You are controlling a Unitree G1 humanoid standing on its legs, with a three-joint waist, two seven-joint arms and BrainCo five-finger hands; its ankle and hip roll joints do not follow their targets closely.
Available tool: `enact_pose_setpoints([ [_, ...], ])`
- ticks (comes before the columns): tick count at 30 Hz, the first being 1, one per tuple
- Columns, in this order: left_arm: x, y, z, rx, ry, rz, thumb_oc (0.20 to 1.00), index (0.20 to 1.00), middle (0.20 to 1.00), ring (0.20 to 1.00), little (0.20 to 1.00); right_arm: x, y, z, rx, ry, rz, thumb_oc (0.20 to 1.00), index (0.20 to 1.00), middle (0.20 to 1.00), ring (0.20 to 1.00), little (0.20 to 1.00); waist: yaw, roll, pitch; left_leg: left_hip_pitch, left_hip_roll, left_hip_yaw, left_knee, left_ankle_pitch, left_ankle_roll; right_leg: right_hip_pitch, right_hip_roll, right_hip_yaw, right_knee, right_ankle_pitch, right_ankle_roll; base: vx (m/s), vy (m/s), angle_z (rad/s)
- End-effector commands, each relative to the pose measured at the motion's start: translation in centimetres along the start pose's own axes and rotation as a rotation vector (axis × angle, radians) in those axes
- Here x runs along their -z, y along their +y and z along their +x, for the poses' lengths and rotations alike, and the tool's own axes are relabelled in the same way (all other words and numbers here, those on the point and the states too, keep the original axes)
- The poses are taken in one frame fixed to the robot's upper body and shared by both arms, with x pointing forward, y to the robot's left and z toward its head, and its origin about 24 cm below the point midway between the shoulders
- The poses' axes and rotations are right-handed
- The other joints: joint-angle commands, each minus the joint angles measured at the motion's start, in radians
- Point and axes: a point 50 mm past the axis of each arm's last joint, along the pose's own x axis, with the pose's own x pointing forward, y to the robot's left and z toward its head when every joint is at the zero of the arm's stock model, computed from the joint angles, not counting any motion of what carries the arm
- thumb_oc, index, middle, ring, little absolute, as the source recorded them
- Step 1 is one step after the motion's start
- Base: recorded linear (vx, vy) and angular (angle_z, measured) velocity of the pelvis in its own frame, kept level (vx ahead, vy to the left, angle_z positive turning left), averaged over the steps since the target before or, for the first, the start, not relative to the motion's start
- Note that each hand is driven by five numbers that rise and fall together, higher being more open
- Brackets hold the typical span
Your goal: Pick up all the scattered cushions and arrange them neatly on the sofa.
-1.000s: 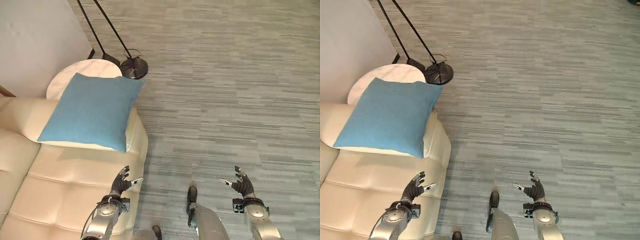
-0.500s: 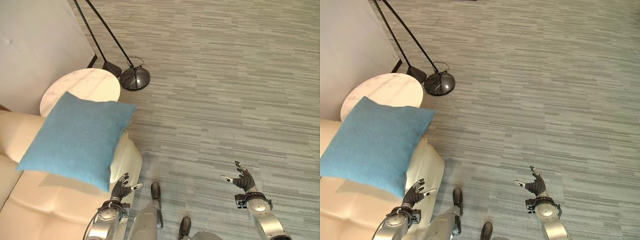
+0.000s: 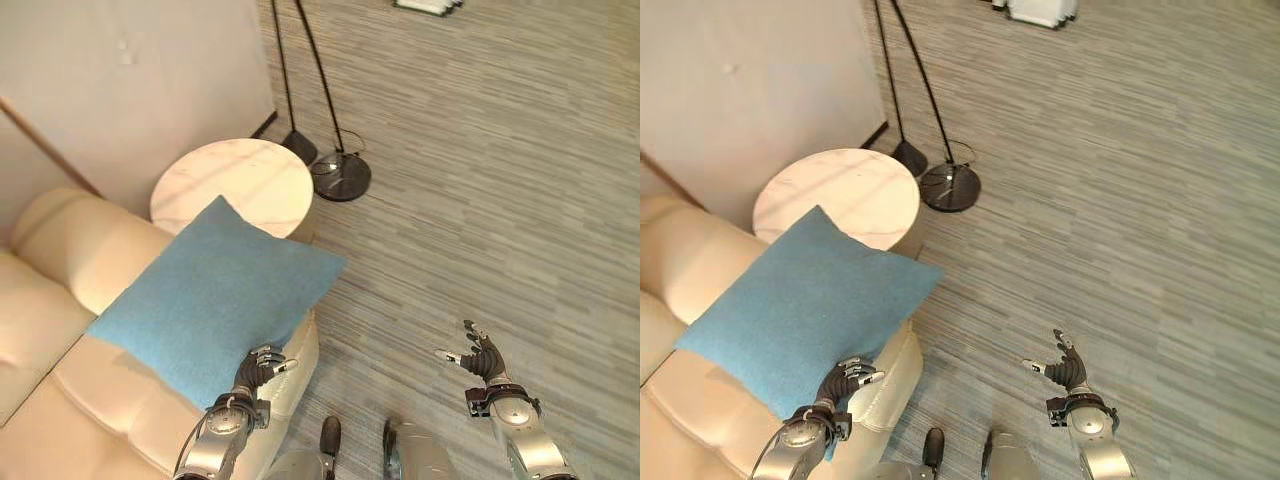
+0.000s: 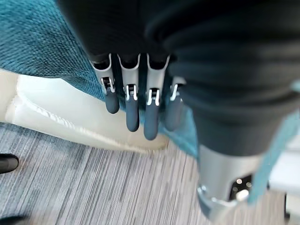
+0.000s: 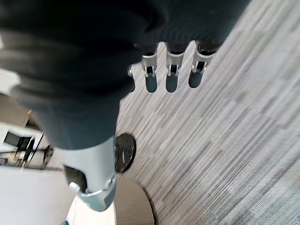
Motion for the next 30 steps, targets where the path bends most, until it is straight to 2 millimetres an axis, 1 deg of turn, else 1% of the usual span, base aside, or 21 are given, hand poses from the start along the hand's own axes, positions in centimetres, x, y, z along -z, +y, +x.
enact_pose_setpoints([
  [1,-1.5,2.1,-0.4,-0.041,-0.093,0.026,1.000,1.000,1.000,1.000,1.000,-1.5,-0.8,0.3,0.030,-0.078,0.021,1.000,1.000,1.000,1.000,1.000,-0.009,-0.028,-0.016,0.003,0.033,0.053,0.028,-0.082,-0.045,0.117,-0.035,-0.045,-0.148,0.170,0.014,0.20,-0.216,1.27],
  [4,-1.0,2.3,-0.6,-0.051,-0.077,0.002,1.000,1.000,1.000,1.000,1.000,-1.8,-0.7,0.4,0.009,-0.090,0.003,1.000,1.000,1.000,1.000,1.000,0.000,-0.027,-0.034,0.013,0.054,0.042,0.042,-0.099,-0.060,0.151,-0.026,-0.053,-0.165,0.167,0.002,0.17,-0.173,0.87],
  [5,-1.0,2.3,-0.6,-0.051,-0.077,0.002,1.000,1.000,1.000,1.000,1.000,-1.8,-0.7,0.4,0.009,-0.090,0.003,1.000,1.000,1.000,1.000,1.000,0.000,-0.027,-0.034,0.013,0.054,0.042,0.043,-0.099,-0.060,0.151,-0.026,-0.053,-0.166,0.167,0.002,0.15,-0.245,0.49],
  [6,-0.5,2.4,-0.8,-0.064,-0.057,-0.026,1.000,1.000,1.000,1.000,1.000,-2.0,-0.7,0.4,-0.001,-0.104,-0.007,1.000,1.000,1.000,1.000,1.000,0.014,-0.035,-0.031,-0.003,0.066,0.028,0.104,-0.113,-0.081,0.175,-0.023,-0.076,-0.158,0.147,-0.014,0.10,-0.243,0.46],
  [7,-0.6,2.4,-0.7,-0.068,-0.057,-0.034,1.000,1.000,1.000,1.000,1.000,-2.4,-0.9,0.5,0.005,-0.121,-0.008,1.000,1.000,1.000,1.000,1.000,0.015,-0.038,-0.022,-0.031,0.066,0.024,0.164,-0.122,-0.090,0.190,-0.028,-0.106,-0.154,0.135,-0.022,0.10,-0.243,0.59],
  [8,-0.6,2.4,-0.7,-0.069,-0.057,-0.034,1.000,1.000,1.000,1.000,1.000,-2.4,-0.9,0.5,0.004,-0.121,-0.008,1.000,1.000,1.000,1.000,1.000,0.014,-0.038,-0.023,-0.033,0.066,0.023,0.164,-0.122,-0.090,0.189,-0.029,-0.107,-0.154,0.136,-0.022,0.02,-0.166,0.79],
  [9,-0.7,2.3,-0.6,-0.076,-0.059,-0.052,1.000,1.000,1.000,1.000,1.000,-2.9,-1.2,0.7,0.014,-0.141,-0.018,1.000,1.000,1.000,1.000,1.000,0.019,-0.044,-0.001,-0.096,0.066,0.068,0.270,-0.113,-0.098,0.216,-0.047,-0.149,-0.145,0.114,-0.037,-0.01,-0.118,0.66],
  [11,-1.0,2.2,-0.4,-0.082,-0.068,-0.074,1.000,1.000,1.000,1.000,1.000,-3.2,-1.7,0.9,0.033,-0.146,-0.028,1.000,1.000,1.000,1.000,1.000,0.016,-0.046,0.011,-0.147,0.095,0.173,0.326,-0.115,-0.090,0.251,-0.060,-0.205,-0.150,0.088,-0.048,0.00,-0.103,0.97],
  [12,-1.1,2.2,-0.4,-0.082,-0.068,-0.074,1.000,1.000,1.000,1.000,1.000,-3.2,-1.7,0.9,0.032,-0.146,-0.028,1.000,1.000,1.000,1.000,1.000,0.014,-0.048,0.007,-0.151,0.093,0.172,0.323,-0.110,-0.090,0.247,-0.062,-0.206,-0.152,0.090,-0.048,0.04,-0.063,1.25],
  [13,-1.2,2.3,-0.3,-0.083,-0.074,-0.075,1.000,1.000,1.000,1.000,1.000,-3.2,-1.9,0.9,0.047,-0.143,-0.029,1.000,1.000,1.000,1.000,1.000,0.013,-0.049,0.002,-0.167,0.138,0.263,0.279,-0.089,-0.087,0.273,-0.073,-0.259,-0.170,0.080,-0.046,0.08,-0.042,0.81],
  [14,-1.3,2.3,-0.4,-0.082,-0.079,-0.075,1.000,1.000,1.000,1.000,1.000,-3.1,-2.0,0.9,0.057,-0.138,-0.027,1.000,1.000,1.000,1.000,1.000,0.013,-0.047,-0.001,-0.172,0.166,0.313,0.244,-0.067,-0.090,0.290,-0.075,-0.287,-0.184,0.076,-0.042,0.12,-0.034,1.25],
  [16,-1.8,2.5,-0.3,-0.083,-0.098,-0.081,1.000,1.000,1.000,1.000,1.000,-2.8,-2.3,0.8,0.079,-0.125,-0.029,1.000,1.000,1.000,1.000,1.000,0.010,-0.041,-0.014,-0.187,0.215,0.421,0.152,0.011,-0.112,0.315,-0.078,-0.349,-0.203,0.068,-0.033,0.16,0.041,1.46],
  [18,-1.9,2.7,-0.4,-0.092,-0.103,-0.122,1.000,1.000,1.000,1.000,1.000,-2.8,-2.7,0.9,0.104,-0.116,-0.033,1.000,1.000,1.000,1.000,1.000,0.012,-0.043,-0.026,-0.193,0.249,0.488,0.094,0.036,-0.136,0.341,-0.086,-0.389,-0.209,0.046,-0.025,0.22,0.090,0.87],
  [19,-1.4,2.9,-0.7,-0.095,-0.090,-0.167,1.000,1.000,1.000,1.000,1.000,-2.8,-2.9,0.8,0.107,-0.115,-0.032,1.000,1.000,1.000,1.000,1.000,0.015,-0.037,-0.039,-0.167,0.255,0.497,0.043,0.044,-0.139,0.354,-0.088,-0.417,-0.203,0.038,-0.017,0.20,0.116,0.53],
  [21,-0.3,2.7,-1.2,-0.089,-0.051,-0.192,1.000,1.000,1.000,1.000,1.000,-2.7,-3.5,0.7,0.144,-0.110,-0.022,1.000,1.000,1.000,1.000,1.000,0.015,-0.034,-0.057,-0.163,0.248,0.484,0.017,0.081,-0.141,0.375,-0.103,-0.463,-0.192,0.026,-0.011,0.19,0.157,0.38],
  [22,0.0,2.7,-1.5,-0.077,-0.040,-0.206,1.000,1.000,1.000,1.000,1.000,-2.7,-3.9,0.6,0.157,-0.111,-0.017,1.000,1.000,1.000,1.000,1.000,0.018,-0.033,-0.065,-0.158,0.235,0.481,0.002,0.073,-0.132,0.374,-0.112,-0.463,-0.180,0.022,-0.009,0.18,0.200,0.54],
  [24,1.6,3.0,-2.3,-0.083,0.012,-0.227,1.000,1.000,1.000,1.000,1.000,-2.6,-4.9,0.5,0.201,-0.107,-0.006,1.000,1.000,1.000,1.000,1.000,0.020,-0.036,-0.075,-0.140,0.210,0.472,-0.002,0.055,-0.115,0.377,-0.133,-0.472,-0.139,0.011,-0.002,0.19,0.232,0.62],
  [27,3.6,4.5,-3.5,-0.128,0.079,-0.237,1.000,1.000,1.000,1.000,1.000,-2.4,-6.7,0.2,0.281,-0.094,0.001,1.000,1.000,1.000,1.000,1.000,0.024,-0.036,-0.071,-0.098,0.172,0.453,-0.010,0.017,-0.082,0.348,-0.181,-0.471,0.004,0.013,0.019,0.15,0.242,0.32],
  [28,4.1,5.3,-3.8,-0.156,0.099,-0.226,1.000,1.000,1.000,1.000,1.000,-2.4,-7.6,0.1,0.316,-0.094,-0.005,1.000,1.000,1.000,1.000,1.000,0.022,-0.038,-0.068,-0.083,0.155,0.450,-0.015,0.004,-0.067,0.327,-0.207,-0.465,0.075,0.032,0.033,0.13,0.257,0.28],
  [29,4.5,6.1,-4.1,-0.185,0.115,-0.217,1.000,1.000,1.000,1.000,1.000,-2.4,-8.3,0.0,0.342,-0.087,-0.011,1.000,1.000,1.000,1.000,1.000,0.017,-0.036,-0.064,-0.067,0.143,0.441,-0.021,-0.006,-0.055,0.307,-0.224,-0.457,0.137,0.071,0.043,0.12,0.252,0.35],
  [30,4.6,6.9,-4.2,-0.214,0.118,-0.215,1.000,1.000,1.000,1.000,1.000,-2.3,-9.0,-0.1,0.370,-0.081,-0.008,1.000,1.000,1.000,1.000,1.000,0.011,-0.035,-0.058,-0.051,0.131,0.438,-0.030,-0.012,-0.044,0.277,-0.239,-0.433,0.205,0.103,0.058,0.10,0.202,0.35],
])
